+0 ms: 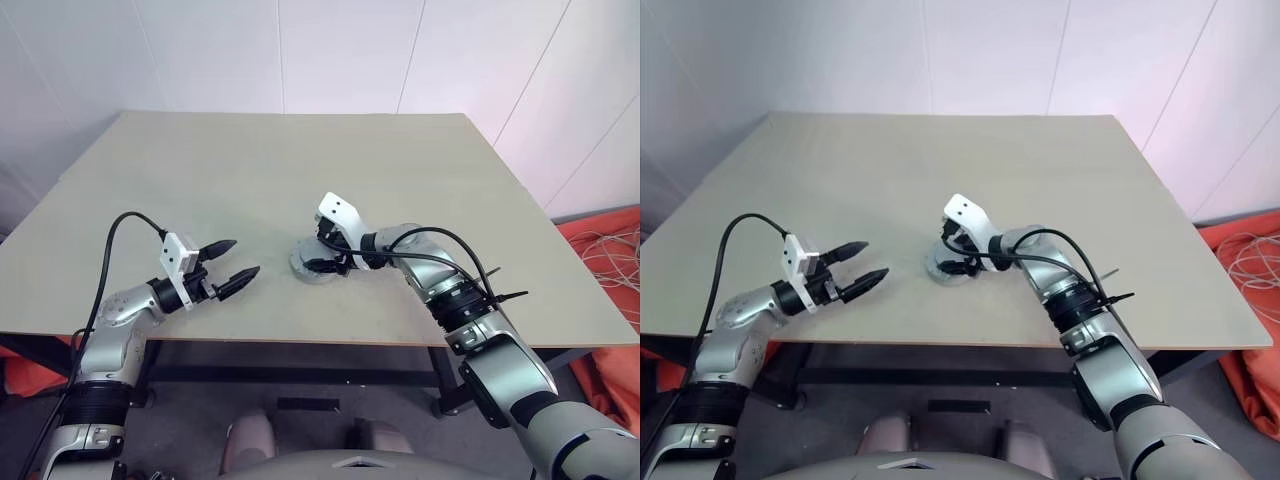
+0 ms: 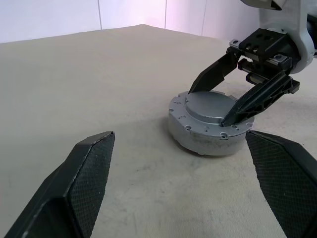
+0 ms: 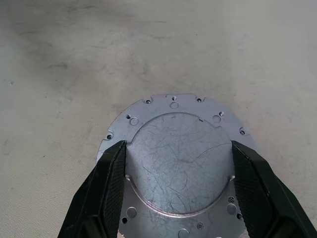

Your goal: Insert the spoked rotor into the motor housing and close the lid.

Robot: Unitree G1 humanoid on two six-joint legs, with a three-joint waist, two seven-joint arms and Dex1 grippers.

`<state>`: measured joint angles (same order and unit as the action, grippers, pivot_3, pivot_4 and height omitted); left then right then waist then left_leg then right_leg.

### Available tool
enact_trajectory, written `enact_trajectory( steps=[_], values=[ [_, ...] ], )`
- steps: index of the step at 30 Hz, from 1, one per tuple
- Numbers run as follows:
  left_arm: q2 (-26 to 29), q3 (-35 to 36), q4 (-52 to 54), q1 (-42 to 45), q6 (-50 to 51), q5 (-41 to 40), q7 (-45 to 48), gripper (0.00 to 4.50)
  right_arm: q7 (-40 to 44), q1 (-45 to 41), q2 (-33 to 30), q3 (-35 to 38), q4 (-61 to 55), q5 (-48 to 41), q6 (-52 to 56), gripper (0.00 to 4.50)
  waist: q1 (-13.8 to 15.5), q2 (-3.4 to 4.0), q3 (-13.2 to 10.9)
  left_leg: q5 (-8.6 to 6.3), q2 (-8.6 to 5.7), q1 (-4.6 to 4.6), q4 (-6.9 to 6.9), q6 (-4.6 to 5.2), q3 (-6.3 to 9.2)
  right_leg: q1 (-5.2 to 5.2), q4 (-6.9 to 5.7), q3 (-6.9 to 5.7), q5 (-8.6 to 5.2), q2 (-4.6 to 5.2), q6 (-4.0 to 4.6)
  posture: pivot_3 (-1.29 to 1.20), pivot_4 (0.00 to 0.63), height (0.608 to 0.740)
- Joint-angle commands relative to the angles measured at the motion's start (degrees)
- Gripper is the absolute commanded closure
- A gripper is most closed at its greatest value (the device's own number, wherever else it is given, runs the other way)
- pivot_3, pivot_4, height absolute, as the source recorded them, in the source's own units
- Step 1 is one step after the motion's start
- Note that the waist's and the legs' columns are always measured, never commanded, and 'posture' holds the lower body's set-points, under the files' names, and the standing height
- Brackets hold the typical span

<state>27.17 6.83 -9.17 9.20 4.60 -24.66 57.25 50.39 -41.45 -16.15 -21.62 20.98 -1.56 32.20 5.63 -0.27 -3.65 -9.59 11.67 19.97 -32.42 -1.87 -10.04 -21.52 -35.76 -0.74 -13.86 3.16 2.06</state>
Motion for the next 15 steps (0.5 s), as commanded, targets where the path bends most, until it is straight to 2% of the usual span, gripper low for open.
enact_trajectory(
  steps=[1, 5, 8, 15],
  values=[
    [0.15, 0.15, 0.77, 1.78, 1.05, -0.42, -0.55, 0.0, -0.31, 1.82, -0.29, -1.51, 2.77, 1.71, 1.97, 1.37, -0.02, 0.0, 0.0, 0.0, 0.0, 0.0, 0.0, 0.0, 0.0, 0.0, 0.0, 0.0, 0.0, 0.0, 0.0, 0.0, 0.0, 0.74],
    [-0.06, 0.24, 0.74, 1.98, 1.81, -0.77, -0.42, 0.0, -0.33, 1.75, -0.28, -1.52, 2.64, 1.82, 1.97, 1.37, -0.08, 0.0, 0.0, 0.0, 0.0, 0.0, 0.01, 0.0, 0.0, -0.01, 0.0, 0.0, 0.0, 0.0, 0.0, 0.0, 0.0, 0.74],
    [-0.5, 0.59, 0.85, 2.17, 2.62, -1.49, -0.48, 0.58, -0.34, 1.51, -0.25, -1.48, 2.83, 1.87, 1.87, 1.37, -0.09, 0.0, 0.0, 0.0, 0.0, 0.0, 0.02, 0.0, 0.0, -0.01, 0.01, 0.0, 0.0, 0.0, 0.0, 0.0, 0.0, 0.74],
    [-1.83, -0.35, 0.16, 4.85, 6.87, -1.23, -3.18, 2.88, -0.29, 1.03, -0.13, -1.35, 3.53, 1.88, 1.55, 1.37, -0.07, 0.0, 0.0, 0.0, 0.0, -0.01, 0.02, 0.0, 0.0, -0.01, 0.01, 0.0, 0.0, 0.0, 0.0, 0.0, 0.0, 0.74]
  ],
)
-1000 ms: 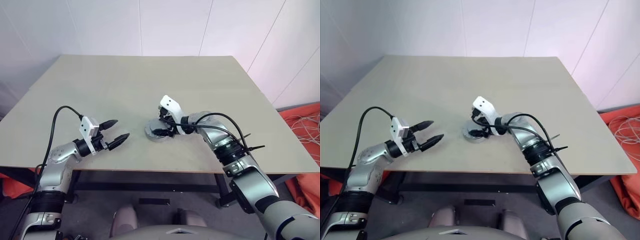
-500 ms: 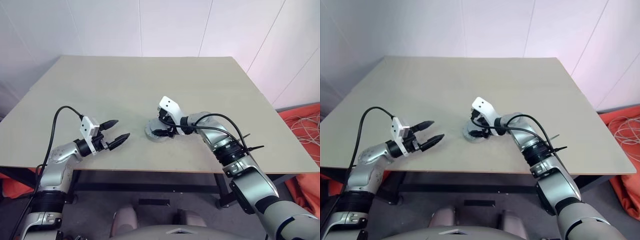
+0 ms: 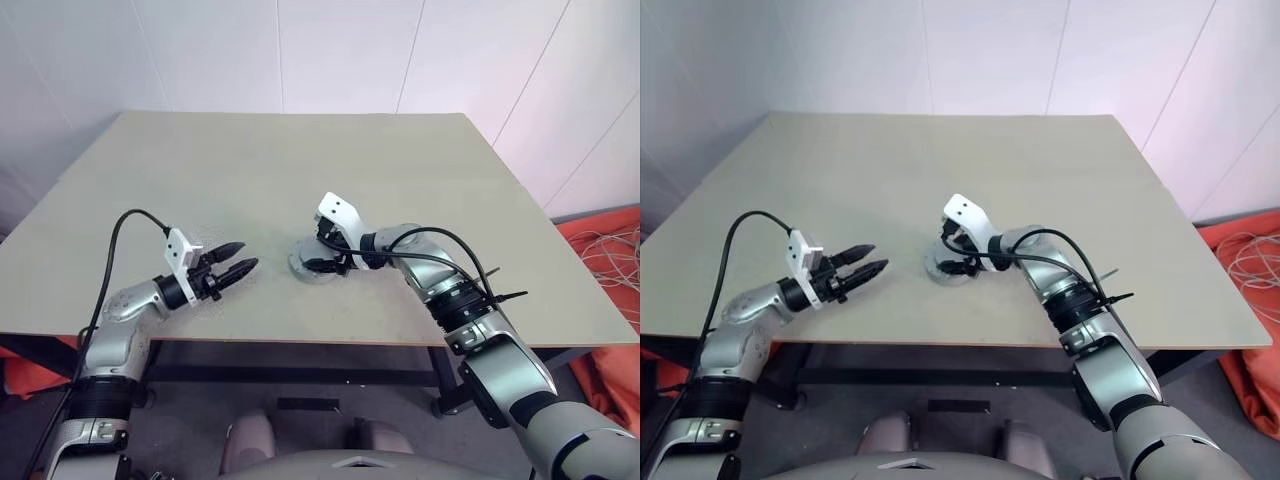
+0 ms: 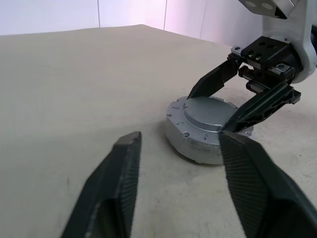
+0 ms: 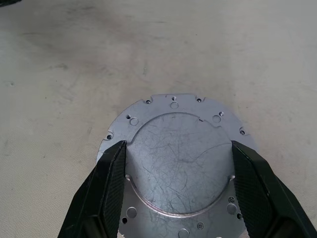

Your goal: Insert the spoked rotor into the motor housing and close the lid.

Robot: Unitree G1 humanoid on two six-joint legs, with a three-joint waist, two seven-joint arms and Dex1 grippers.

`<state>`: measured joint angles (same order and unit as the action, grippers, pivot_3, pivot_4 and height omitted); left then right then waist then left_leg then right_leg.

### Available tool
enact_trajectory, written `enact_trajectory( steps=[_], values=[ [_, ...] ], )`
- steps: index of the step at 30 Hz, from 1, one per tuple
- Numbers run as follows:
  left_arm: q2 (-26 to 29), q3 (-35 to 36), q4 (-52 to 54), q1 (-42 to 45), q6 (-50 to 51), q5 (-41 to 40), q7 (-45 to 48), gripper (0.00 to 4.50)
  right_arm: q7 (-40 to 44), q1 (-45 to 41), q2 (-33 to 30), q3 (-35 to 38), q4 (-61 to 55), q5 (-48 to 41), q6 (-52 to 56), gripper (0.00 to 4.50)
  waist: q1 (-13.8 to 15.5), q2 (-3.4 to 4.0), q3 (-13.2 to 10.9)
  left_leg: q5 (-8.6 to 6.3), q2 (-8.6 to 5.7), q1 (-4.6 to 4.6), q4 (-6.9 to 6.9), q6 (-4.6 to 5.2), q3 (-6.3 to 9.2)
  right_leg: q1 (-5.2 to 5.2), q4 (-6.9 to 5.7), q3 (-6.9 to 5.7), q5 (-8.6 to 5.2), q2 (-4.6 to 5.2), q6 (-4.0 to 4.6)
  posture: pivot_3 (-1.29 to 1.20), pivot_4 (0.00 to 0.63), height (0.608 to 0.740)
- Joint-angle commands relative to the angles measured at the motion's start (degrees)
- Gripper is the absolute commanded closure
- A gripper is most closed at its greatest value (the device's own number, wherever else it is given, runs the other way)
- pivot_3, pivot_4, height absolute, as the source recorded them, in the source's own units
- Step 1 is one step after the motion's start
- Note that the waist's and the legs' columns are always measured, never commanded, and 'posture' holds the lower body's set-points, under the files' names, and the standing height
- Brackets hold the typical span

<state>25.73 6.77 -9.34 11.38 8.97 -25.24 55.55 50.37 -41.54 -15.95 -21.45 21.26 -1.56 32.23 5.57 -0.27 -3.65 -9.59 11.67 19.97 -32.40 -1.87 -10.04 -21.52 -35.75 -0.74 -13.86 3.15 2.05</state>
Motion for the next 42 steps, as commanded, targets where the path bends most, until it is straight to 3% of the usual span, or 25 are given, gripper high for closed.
enact_trajectory(
  steps=[1, 5, 16, 38, 39, 41, 42],
  values=[
    [-0.9, -1.25, -0.27, 4.07, 3.83, -0.19, -1.91, 3.22, -0.31, 1.03, -0.26, -1.46, 3.45, 1.87, 1.45, 1.37, 0.01, 0.0, 0.0, 0.0, 0.0, -0.01, 0.0, 0.0, 0.0, 0.0, 0.0, 0.0, 0.0, 0.0, 0.0, 0.0, 0.0, 0.74],
    [-3.45, -5.72, -5.48, 11.84, 5.35, 4.01, -3.72, 4.49, -0.35, 0.67, 0.01, -1.39, 4.08, 1.98, 1.08, 1.37, 0.1, 0.0, 0.0, 0.0, -0.01, -0.01, -0.01, 0.0, 0.01, 0.02, 0.0, -0.01, 0.0, 0.01, -0.01, 0.0, 0.0, 0.74],
    [-8.22, -12.15, -26.44, 28.46, 8.59, 10.78, -2.41, 4.5, -0.42, 1.2, 0.4, -1.36, 2.8, 1.98, 1.72, 1.37, -0.15, -0.01, 0.03, 0.01, -0.02, -0.02, 0.07, -0.01, 0.02, -0.02, 0.05, -0.06, 0.06, 0.01, 0.08, 0.0, 0.0, 0.74],
    [-8.74, -15.16, -23.17, 26.17, 14.09, 14.94, 0.08, 4.5, 0.1, 1.43, -0.11, -0.74, 1.31, 1.16, 3.6, 1.37, 0.04, 0.01, 0.03, 0.0, -0.03, -0.14, 0.12, 0.0, 0.05, 0.23, 0.21, -0.18, 0.01, 0.08, 0.0, 0.0, 0.0, 0.74],
    [-8.78, -15.08, -23.26, 26.23, 14.23, 14.98, 0.06, 4.5, 0.03, 1.52, -0.13, -0.53, 0.9, 0.99, 3.95, 0.64, 0.05, 0.01, 0.03, 0.0, -0.03, -0.15, 0.13, 0.0, 0.05, 0.25, 0.23, -0.19, 0.01, 0.08, 0.0, 0.0, 0.0, 0.74],
    [-8.86, -14.95, -23.38, 26.34, 14.43, 15.05, 0.12, 4.5, -0.11, 1.31, -0.1, 0.07, 0.32, 0.56, 4.52, 0.06, 0.19, 0.02, 0.03, 0.0, -0.03, -0.15, 0.15, 0.0, 0.05, 0.25, 0.26, -0.19, 0.01, 0.09, 0.0, 0.0, 0.0, 0.74],
    [-8.88, -14.93, -23.43, 26.37, 14.43, 15.12, 0.18, 4.5, -0.24, 1.11, -0.09, 0.39, 0.09, 0.41, 4.72, 0.01, 0.26, 0.02, 0.04, 0.0, -0.04, -0.13, 0.18, 0.0, 0.05, 0.26, 0.31, -0.22, 0.01, 0.11, 0.0, 0.0, 0.0, 0.74]
  ],
)
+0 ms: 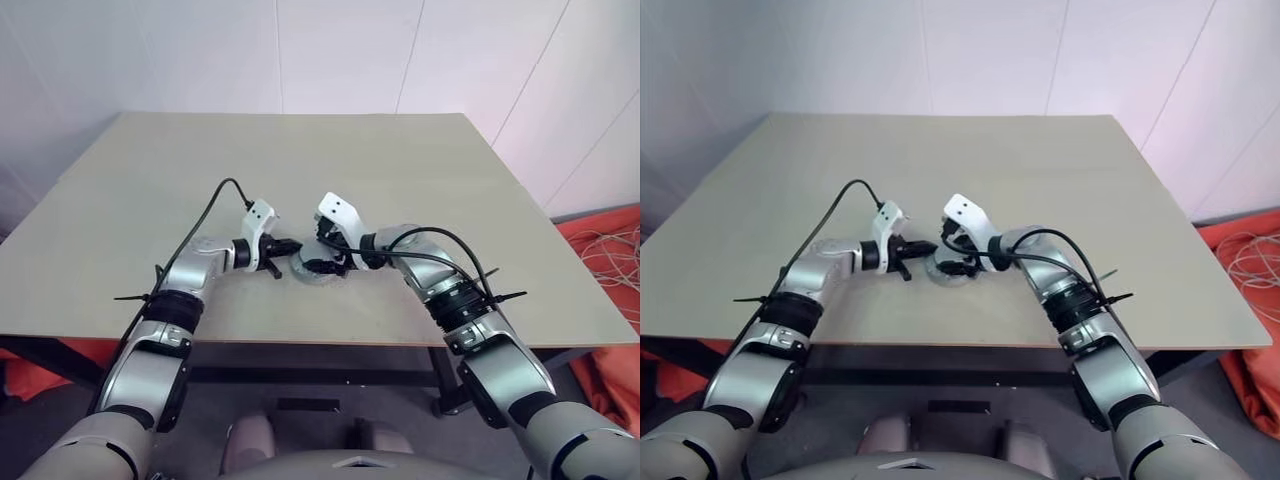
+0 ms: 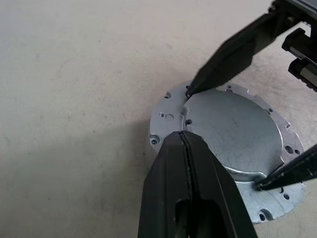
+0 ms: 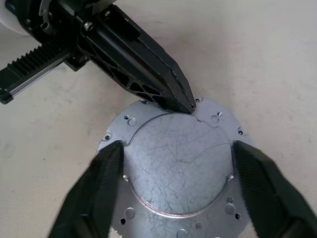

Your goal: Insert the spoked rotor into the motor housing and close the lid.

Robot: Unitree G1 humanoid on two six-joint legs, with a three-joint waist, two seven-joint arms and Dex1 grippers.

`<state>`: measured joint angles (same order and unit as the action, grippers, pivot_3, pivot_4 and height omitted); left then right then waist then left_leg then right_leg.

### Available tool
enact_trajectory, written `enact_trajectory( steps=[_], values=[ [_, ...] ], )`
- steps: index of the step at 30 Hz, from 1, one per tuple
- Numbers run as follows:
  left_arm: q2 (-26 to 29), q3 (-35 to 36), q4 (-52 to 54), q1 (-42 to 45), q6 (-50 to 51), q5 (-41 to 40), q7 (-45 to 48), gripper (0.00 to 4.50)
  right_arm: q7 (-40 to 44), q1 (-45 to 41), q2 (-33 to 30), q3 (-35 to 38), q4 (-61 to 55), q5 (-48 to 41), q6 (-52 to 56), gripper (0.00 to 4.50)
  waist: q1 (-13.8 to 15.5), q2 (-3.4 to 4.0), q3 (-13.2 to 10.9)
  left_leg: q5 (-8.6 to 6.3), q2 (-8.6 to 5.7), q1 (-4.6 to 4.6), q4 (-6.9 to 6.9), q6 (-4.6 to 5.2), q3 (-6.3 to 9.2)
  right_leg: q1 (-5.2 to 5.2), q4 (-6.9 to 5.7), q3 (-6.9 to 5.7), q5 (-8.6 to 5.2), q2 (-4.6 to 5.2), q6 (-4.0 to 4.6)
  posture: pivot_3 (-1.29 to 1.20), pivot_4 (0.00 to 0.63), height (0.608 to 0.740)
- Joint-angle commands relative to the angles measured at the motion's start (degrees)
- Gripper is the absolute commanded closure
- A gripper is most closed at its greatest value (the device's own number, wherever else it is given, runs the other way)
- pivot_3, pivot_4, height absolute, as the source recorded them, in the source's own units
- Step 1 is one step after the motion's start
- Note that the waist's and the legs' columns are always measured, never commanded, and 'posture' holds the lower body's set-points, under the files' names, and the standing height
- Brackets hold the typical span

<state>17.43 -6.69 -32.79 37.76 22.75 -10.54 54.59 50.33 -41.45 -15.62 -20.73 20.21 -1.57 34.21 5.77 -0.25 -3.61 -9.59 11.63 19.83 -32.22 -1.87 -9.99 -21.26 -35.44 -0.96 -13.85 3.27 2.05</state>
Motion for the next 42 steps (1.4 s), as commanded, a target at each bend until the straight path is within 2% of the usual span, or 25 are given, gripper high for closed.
enact_trajectory(
  steps=[1, 10, 14, 18, 26, 32, 35, 42],
  values=[
    [-0.58, -1.43, 0.0, 0.01, 0.66, 0.48, 1.2, 4.5, -0.22, 0.9, -0.44, -0.2, 0.94, 0.35, 2.88, 0.01, 0.12, 0.01, 0.0, -0.01, -0.01, 0.01, 0.01, 0.01, 0.0, 0.01, 0.03, -0.01, 0.0, 0.01, 0.0, 0.0, 0.0, 0.74],
    [-0.74, -1.34, -0.26, 0.38, 0.74, 0.86, 1.34, 4.5, 2.09, -1.37, -2.1, 4.99, -4.89, -4.23, 8.22, 0.01, 0.56, 0.05, -0.03, -0.1, -0.04, 0.23, 0.05, 0.16, 0.01, 0.0, 0.32, -0.13, 0.16, 0.06, 0.27, 0.0, 0.0, 0.74],
    [-0.74, -1.46, -0.45, 0.49, 0.54, 1.07, 1.58, 4.5, 3.32, -2.27, -3.94, 9.71, -7.95, -9.37, 14.16, 0.01, 1.17, 0.08, -0.04, -0.13, -0.04, 0.31, 0.11, 0.21, 0.01, 0.0, 0.5, -0.16, 0.19, 0.05, 0.31, 0.0, 0.0, 0.74],
    [-0.74, -1.66, -0.68, 0.63, 0.15, 1.3, 1.85, 4.5, -0.21, -3.22, -4.98, 17.0, -3.67, -13.35, 24.23, 0.01, 1.45, 0.09, -0.05, -0.1, -0.02, 0.36, 0.15, 0.16, -0.01, -0.03, 0.57, -0.18, 0.21, 0.04, 0.35, 0.0, 0.0, 0.74],
    [-0.61, -1.91, -0.49, 0.57, -0.18, 1.6, 2.28, 4.5, -12.5, -4.03, -0.75, 36.16, 3.14, -20.9, 43.66, 0.01, 1.67, 0.16, -0.07, -0.09, -0.03, 0.41, 0.19, 0.14, -0.03, -0.06, 0.62, -0.23, 0.21, 0.04, 0.36, 0.0, 0.0, 0.74],
    [-0.6, -2.12, -0.35, 0.57, -0.2, 1.66, 2.45, 4.5, -18.96, -4.28, 3.09, 49.05, 4.69, -24.94, 52.12, 0.01, 1.91, 0.18, -0.07, -0.08, -0.04, 0.41, 0.19, 0.12, -0.04, -0.05, 0.62, -0.24, 0.21, 0.06, 0.36, 0.0, 0.0, 0.74],
    [-0.52, -2.18, -0.27, 0.57, -0.24, 1.66, 2.57, 4.5, -21.37, -3.24, 4.75, 51.66, 4.12, -25.37, 55.03, 0.01, 1.93, 0.19, -0.07, -0.07, -0.03, 0.4, 0.25, 0.1, -0.04, -0.08, 0.63, -0.24, 0.21, 0.05, 0.36, 0.0, 0.0, 0.74],
    [-0.31, -2.18, -0.01, 0.37, -0.31, 1.64, 2.68, 4.5, -23.87, -0.2, 8.82, 52.74, 0.6, -25.99, 58.25, 0.01, 2.08, 0.21, -0.06, -0.02, -0.04, 0.39, 0.38, 0.01, -0.05, -0.14, 0.64, -0.25, 0.2, 0.06, 0.35, 0.0, 0.0, 0.74]
  ],
)
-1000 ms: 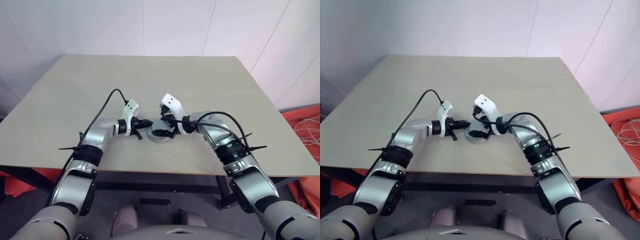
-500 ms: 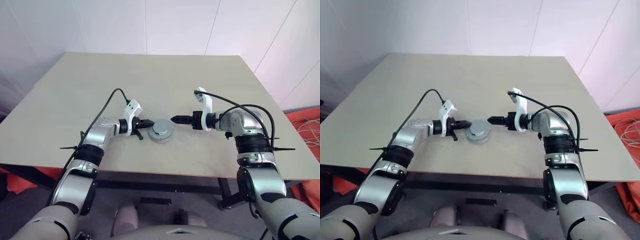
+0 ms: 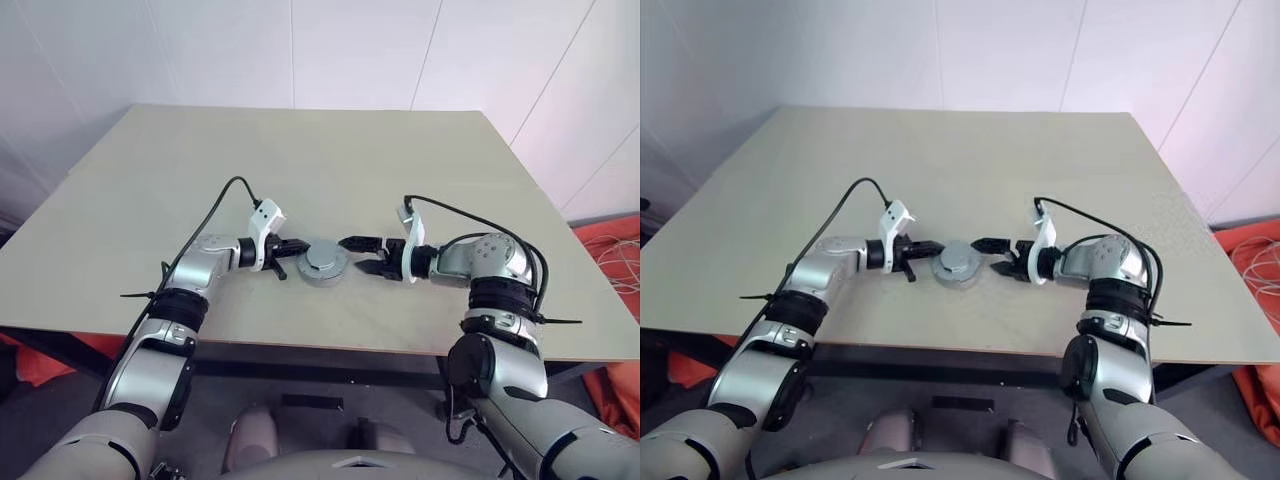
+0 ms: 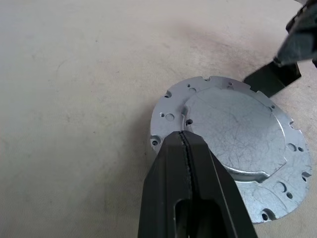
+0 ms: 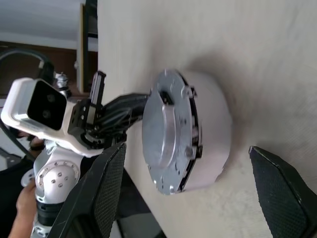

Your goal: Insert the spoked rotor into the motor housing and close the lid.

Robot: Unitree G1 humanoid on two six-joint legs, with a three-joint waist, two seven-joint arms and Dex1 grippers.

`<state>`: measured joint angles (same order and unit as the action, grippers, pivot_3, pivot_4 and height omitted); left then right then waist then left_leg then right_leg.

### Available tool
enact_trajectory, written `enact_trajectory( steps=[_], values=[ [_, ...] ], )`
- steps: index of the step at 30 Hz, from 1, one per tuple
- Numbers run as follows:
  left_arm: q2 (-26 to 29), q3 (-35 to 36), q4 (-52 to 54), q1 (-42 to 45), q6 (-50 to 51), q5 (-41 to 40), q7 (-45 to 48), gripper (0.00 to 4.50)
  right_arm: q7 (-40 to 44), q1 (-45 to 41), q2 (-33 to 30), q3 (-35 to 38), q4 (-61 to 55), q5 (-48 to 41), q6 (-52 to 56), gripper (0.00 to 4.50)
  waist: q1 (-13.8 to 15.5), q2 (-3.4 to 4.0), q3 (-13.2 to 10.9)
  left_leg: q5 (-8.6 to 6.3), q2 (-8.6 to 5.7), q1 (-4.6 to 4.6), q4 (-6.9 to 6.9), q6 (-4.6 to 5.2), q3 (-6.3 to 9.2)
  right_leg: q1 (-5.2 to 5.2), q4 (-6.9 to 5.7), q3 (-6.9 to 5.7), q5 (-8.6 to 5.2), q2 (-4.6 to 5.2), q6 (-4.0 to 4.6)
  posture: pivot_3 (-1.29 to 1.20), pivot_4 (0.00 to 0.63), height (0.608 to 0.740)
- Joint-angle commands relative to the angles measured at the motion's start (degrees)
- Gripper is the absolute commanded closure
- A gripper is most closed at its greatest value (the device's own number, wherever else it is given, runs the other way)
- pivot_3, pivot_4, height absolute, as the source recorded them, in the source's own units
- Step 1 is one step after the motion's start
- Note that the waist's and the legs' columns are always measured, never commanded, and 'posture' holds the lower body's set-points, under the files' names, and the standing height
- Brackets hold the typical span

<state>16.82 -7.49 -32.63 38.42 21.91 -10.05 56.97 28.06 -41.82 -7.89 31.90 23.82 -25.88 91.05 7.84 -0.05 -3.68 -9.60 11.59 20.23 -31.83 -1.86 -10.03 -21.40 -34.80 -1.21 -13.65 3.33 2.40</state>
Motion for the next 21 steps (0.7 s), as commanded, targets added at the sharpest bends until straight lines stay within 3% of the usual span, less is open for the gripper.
enact_trajectory(
  steps=[1, 3, 6, 15, 21],
  values=[
    [0.31, -1.41, -0.13, -0.31, 0.52, 1.15, 0.35, 4.5, -2.04, 0.26, 1.71, 0.62, -3.06, -1.8, 1.42, 0.01, -0.02, 0.01, 0.0, 0.0, 0.0, 0.0, 0.01, 0.0, 0.0, 0.0, 0.0, 0.0, 0.0, 0.0, 0.0, 0.0, 0.0, 0.74],
    [0.28, -1.44, -0.11, -0.34, 0.5, 1.14, 0.37, 4.5, -2.75, 0.04, 2.6, 1.67, -2.99, -2.17, 1.44, 0.01, -0.01, 0.01, 0.0, 0.03, 0.0, -0.04, 0.08, -0.06, 0.0, -0.01, 0.0, 0.0, -0.01, 0.0, -0.01, 0.0, 0.0, 0.74],
    [0.24, -1.47, -0.17, -0.29, 0.44, 1.14, 0.37, 4.5, -3.85, -0.61, 3.19, 3.04, -2.76, -2.21, 1.45, 0.58, 0.11, 0.01, 0.0, 0.11, -0.01, -0.04, 0.24, -0.19, 0.0, -0.08, 0.01, 0.0, -0.02, 0.0, -0.03, 0.0, 0.0, 0.74],
    [0.23, -1.4, -0.3, -0.18, 0.32, 1.21, 0.4, 4.5, -4.71, -0.62, 2.69, 4.56, -2.25, -3.75, 1.45, 3.38, 0.81, 0.04, 0.02, 0.17, -0.04, -0.02, 0.52, -0.28, -0.03, -0.22, 0.04, -0.01, -0.07, -0.01, 0.03, 0.0, 0.0, 0.74],
    [0.13, -1.16, -0.43, -0.07, 0.32, 1.03, 0.41, 4.5, -4.74, -0.18, 2.92, 4.63, -3.07, -5.23, 1.44, 3.42, 0.83, 0.04, 0.02, 0.19, -0.04, -0.02, 0.53, -0.31, -0.03, -0.22, 0.03, -0.02, -0.08, 0.0, 0.03, 0.0, 0.0, 0.74]
  ],
)
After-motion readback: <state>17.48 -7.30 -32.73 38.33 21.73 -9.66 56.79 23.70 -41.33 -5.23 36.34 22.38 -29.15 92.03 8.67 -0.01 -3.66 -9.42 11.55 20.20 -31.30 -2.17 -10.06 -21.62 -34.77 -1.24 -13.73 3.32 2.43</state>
